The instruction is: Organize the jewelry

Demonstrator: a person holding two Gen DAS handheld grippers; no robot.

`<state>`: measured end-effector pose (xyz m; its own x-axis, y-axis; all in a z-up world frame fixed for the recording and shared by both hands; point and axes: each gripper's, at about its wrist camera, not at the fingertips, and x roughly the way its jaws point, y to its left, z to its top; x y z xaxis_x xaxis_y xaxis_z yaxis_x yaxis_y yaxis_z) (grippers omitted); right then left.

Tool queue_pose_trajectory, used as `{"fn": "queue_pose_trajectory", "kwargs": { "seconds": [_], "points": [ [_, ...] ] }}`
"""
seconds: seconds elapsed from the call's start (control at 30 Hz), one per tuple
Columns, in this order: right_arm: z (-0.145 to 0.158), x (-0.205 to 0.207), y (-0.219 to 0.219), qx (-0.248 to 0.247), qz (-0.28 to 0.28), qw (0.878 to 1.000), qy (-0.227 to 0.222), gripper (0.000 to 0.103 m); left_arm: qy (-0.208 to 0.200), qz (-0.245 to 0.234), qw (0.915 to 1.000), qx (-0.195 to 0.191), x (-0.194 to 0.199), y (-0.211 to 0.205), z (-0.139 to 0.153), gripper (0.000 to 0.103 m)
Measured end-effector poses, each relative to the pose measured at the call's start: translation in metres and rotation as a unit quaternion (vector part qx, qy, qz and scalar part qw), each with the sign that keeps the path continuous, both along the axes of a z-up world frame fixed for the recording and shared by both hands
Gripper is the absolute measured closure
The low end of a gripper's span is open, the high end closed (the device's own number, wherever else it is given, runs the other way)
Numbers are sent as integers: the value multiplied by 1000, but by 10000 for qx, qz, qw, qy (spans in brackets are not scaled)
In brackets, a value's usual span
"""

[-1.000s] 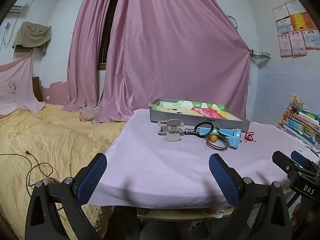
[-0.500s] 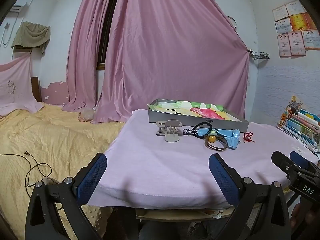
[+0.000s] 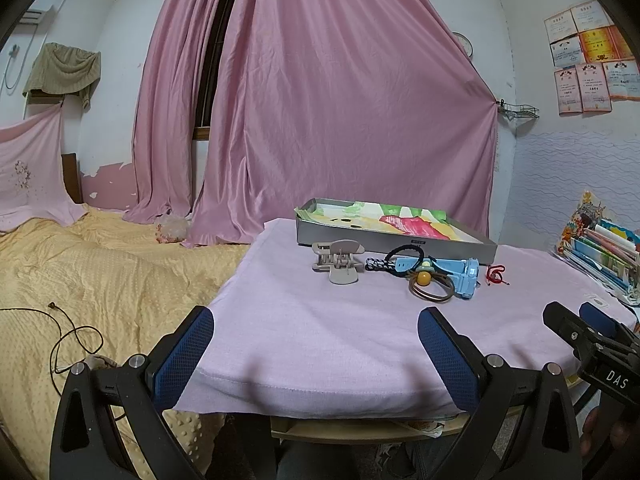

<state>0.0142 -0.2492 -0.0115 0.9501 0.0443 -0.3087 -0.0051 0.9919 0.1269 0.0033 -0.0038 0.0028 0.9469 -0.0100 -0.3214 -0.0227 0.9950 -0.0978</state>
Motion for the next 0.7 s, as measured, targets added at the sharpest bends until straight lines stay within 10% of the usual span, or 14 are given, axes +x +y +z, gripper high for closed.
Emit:
{"fn": "queue_pose_trajectory", "kwargs": {
  "seconds": [0.7],
  "points": [
    [-1, 0, 0, 11, 8, 10000, 7, 1, -7, -8, 10000, -14, -1, 0, 1, 0]
  ]
}}
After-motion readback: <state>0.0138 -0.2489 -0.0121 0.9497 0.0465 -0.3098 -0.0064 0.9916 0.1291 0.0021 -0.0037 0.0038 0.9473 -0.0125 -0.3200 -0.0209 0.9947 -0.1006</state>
